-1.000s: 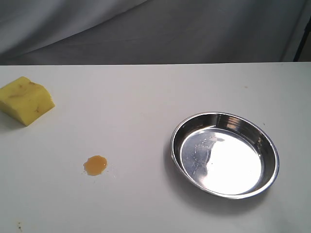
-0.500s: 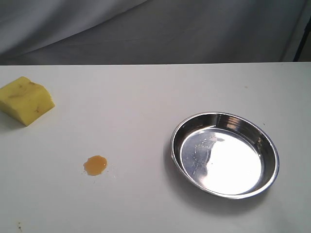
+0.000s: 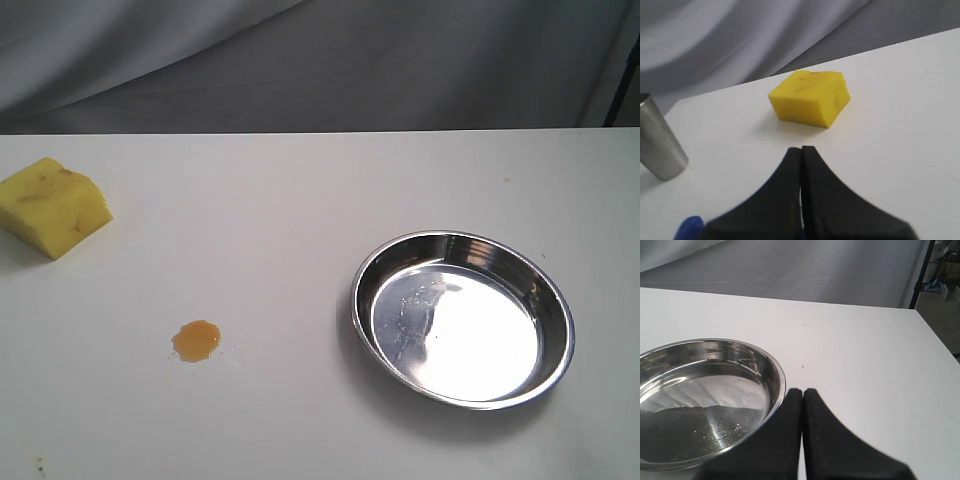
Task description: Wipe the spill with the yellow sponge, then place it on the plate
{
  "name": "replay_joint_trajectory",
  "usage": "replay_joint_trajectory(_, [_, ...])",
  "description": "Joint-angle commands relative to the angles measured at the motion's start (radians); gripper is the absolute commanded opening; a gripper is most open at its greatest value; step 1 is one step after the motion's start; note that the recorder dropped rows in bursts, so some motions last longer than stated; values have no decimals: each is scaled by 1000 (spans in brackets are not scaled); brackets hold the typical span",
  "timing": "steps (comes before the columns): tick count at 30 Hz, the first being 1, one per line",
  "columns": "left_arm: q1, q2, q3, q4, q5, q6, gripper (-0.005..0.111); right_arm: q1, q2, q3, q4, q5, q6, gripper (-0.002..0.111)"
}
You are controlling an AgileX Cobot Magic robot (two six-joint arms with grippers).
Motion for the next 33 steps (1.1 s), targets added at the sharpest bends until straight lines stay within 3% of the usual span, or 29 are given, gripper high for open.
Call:
replay_joint_trajectory(1, [3,-3,5,68,-141,-3,0,1,-4,4,4,-1,-2,0])
replay_joint_trajectory(8, [3,-3,5,-204,-492,-6,0,1,-4,4,4,-1,-2,0])
replay_joint_trajectory(12, [3,-3,5,-204,-680,-32,0,1,-4,4,4,-1,-2,0])
replay_joint_trajectory(15, [3,-3,5,-204,-856,-185,0,1,-4,4,4,-1,-2,0])
replay_joint_trajectory(18, [3,-3,5,-204,-966,-222,0,1,-4,4,4,-1,-2,0])
replay_joint_trajectory(21, [3,-3,5,-209,-1034,-217,0,1,-4,4,4,-1,-2,0])
replay_joint_trajectory(25, [3,-3,-3,-271,-1023,-215,0,1,-4,4,4,-1,-2,0])
replay_joint_trajectory(28, [3,-3,-42,-441,-1023,-186,0,1,-4,4,4,-1,-2,0])
replay_joint_trajectory(33, [3,48,-148,-731,-1019,138,0,1,-4,4,4,-1,-2,0])
